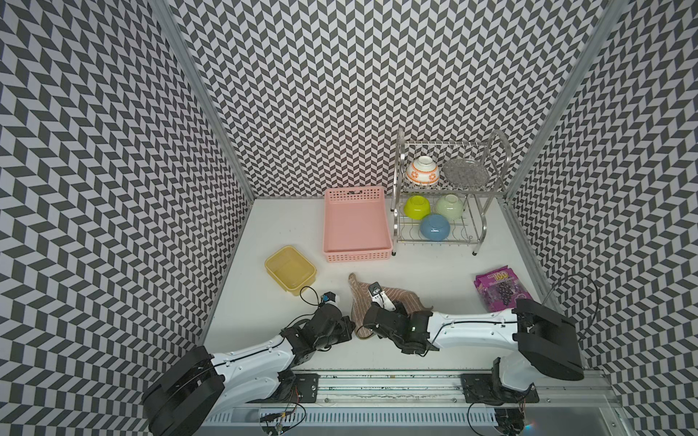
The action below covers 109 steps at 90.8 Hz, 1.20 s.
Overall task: Fold the square dishcloth
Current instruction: Flatten out the cleaning item at the center of the board.
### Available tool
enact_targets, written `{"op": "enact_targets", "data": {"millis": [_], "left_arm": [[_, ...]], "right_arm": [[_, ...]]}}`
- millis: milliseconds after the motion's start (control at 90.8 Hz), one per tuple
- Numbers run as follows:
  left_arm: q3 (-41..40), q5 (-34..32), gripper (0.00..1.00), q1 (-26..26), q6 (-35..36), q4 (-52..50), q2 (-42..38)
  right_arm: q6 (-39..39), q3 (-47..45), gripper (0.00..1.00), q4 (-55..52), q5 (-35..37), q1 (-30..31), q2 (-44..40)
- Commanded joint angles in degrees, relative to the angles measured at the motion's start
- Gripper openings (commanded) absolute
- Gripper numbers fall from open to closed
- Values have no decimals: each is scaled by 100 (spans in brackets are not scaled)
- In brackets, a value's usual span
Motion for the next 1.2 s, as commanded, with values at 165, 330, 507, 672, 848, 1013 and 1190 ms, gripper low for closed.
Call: {"op": "enact_targets", "data": {"millis": [165, 330, 507, 672, 848, 1013, 1190], "left_arm": [[246, -53, 1, -31, 286, -71, 168], [338, 15, 1, -31, 445, -55, 274], [417, 62, 3, -31, 555, -82, 410], [436, 33, 11, -31, 594, -161, 449], [560, -144, 25, -31, 654, -408, 252], [711, -511, 29, -32, 665, -850, -150], [895, -1024, 35, 29, 662, -1000, -426]], "right_arm": [[-409, 566, 0, -204, 268, -902, -226], [-893, 867, 0, 103, -138, -1671, 154], [-1035, 1249, 28, 99, -469, -2246, 764], [-863, 1067, 48, -70, -479, -2322, 622], [-613, 426, 49, -91, -739, -2319, -25], [-365, -223, 48, -107, -1148, -2323, -365], [-15, -882, 43, 40, -1467, -2323, -582]]}}
